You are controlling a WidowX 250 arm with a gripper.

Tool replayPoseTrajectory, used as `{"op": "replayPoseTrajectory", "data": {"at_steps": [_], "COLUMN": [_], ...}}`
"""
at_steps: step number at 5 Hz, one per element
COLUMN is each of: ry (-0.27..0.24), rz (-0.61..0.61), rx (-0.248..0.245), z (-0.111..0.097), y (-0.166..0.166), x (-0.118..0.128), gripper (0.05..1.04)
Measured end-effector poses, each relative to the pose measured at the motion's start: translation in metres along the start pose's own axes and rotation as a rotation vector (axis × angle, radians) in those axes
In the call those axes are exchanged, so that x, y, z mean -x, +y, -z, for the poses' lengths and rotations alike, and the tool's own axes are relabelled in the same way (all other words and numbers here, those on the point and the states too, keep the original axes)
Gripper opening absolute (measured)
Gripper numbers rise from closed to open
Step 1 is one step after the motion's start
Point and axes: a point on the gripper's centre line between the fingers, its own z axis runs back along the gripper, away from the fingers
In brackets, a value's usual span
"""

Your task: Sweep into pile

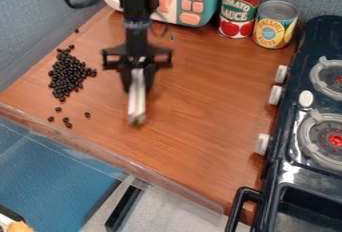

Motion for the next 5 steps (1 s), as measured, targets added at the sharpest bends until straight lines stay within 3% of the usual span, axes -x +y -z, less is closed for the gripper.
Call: {"op": "replayPoseTrajectory", "data": {"at_steps": [1,2,3,5], "ry": [-0.017,0.003,-0.012,-0.033], "rz": [0.161,0.251,0.290,0.292], "rx": [-0.055,-0.077,-0.108,-0.117], "z": [0.001,0.002,0.004,0.007], "y": [0.005,0.015,0.036,0.079], "x": [0.000,0.003,0.008,0.008], "gripper": [0.388,0.388,0.388,0.388]}}
